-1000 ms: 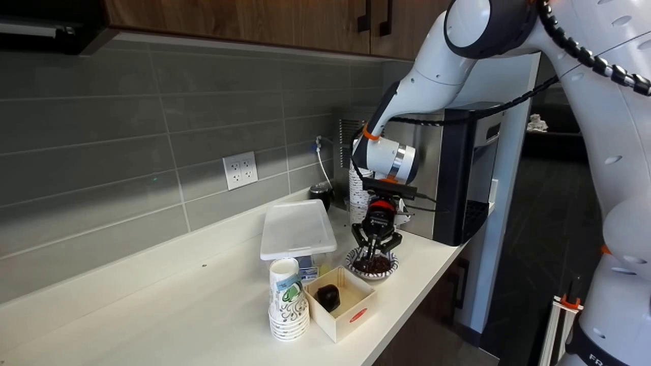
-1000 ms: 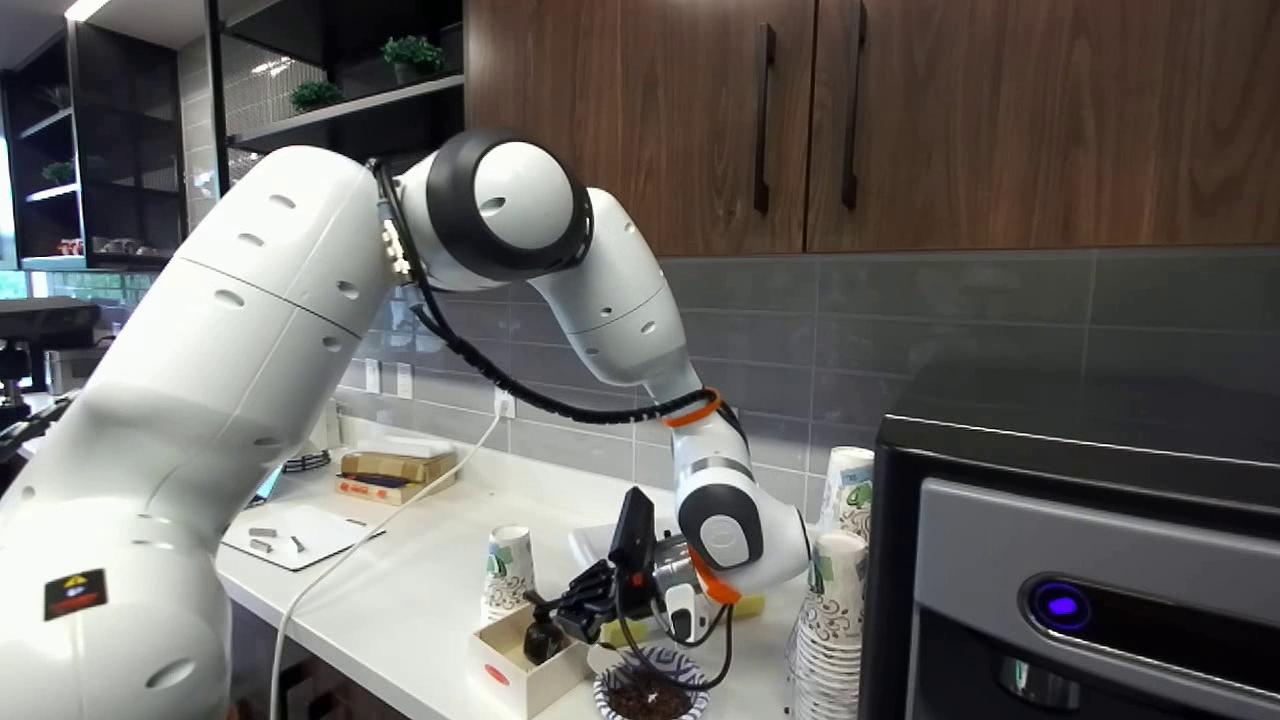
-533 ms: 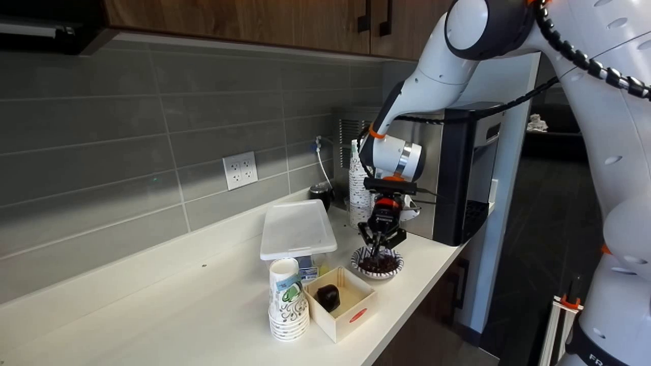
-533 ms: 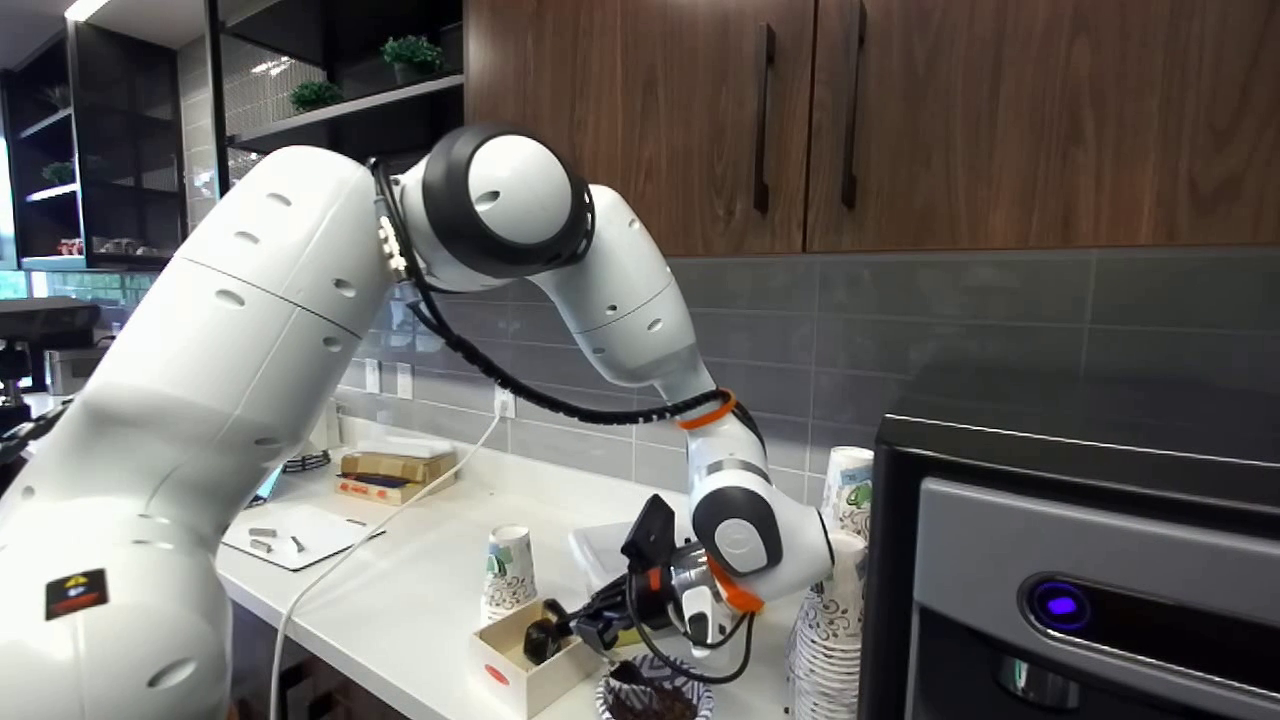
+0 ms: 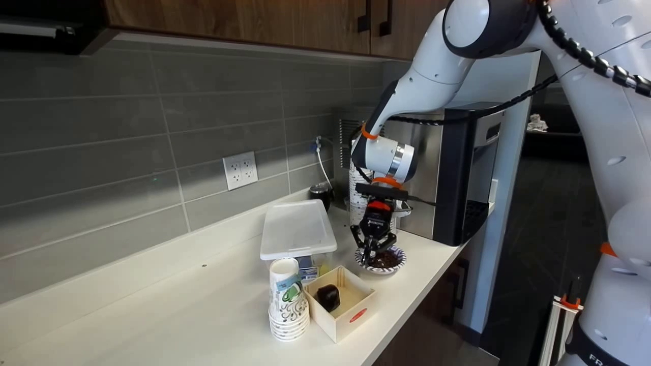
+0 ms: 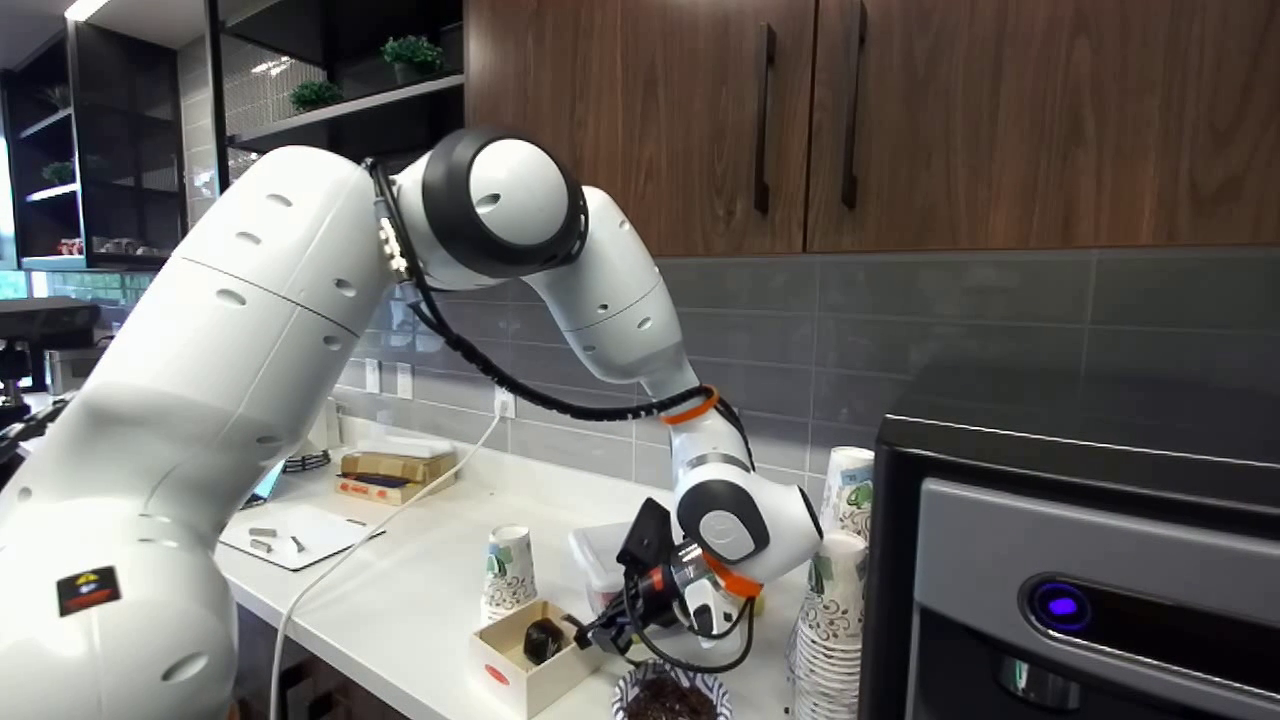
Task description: Use the cake slicer to stir in the bowl
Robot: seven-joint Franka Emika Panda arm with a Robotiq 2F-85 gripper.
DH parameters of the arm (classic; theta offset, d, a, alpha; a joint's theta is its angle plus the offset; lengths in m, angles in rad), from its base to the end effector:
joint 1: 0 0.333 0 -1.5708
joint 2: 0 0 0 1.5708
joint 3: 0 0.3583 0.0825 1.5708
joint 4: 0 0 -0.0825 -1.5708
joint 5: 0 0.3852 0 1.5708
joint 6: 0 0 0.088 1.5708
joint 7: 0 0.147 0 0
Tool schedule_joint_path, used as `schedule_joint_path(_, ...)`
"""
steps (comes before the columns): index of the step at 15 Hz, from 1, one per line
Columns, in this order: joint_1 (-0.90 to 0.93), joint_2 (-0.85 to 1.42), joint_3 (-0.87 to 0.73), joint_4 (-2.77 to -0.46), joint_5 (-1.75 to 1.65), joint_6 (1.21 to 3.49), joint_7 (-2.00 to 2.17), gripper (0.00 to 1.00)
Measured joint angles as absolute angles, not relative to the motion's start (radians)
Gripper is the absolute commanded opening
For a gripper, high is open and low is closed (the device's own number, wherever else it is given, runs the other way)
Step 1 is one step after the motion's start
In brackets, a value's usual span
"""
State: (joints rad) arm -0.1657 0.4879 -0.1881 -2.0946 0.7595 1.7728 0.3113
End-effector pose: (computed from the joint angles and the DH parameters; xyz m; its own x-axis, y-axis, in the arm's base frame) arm 0.4966 -0.0934 0.1779 0.2768 -0.5447 -0.7916 -0.9247 -0.3751 -0.0652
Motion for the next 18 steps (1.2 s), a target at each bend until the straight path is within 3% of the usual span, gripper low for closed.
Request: schedule_joint_path(18,-0.174,0.507,-0.173,-2.092,0.820,1.517,0.352,0.01)
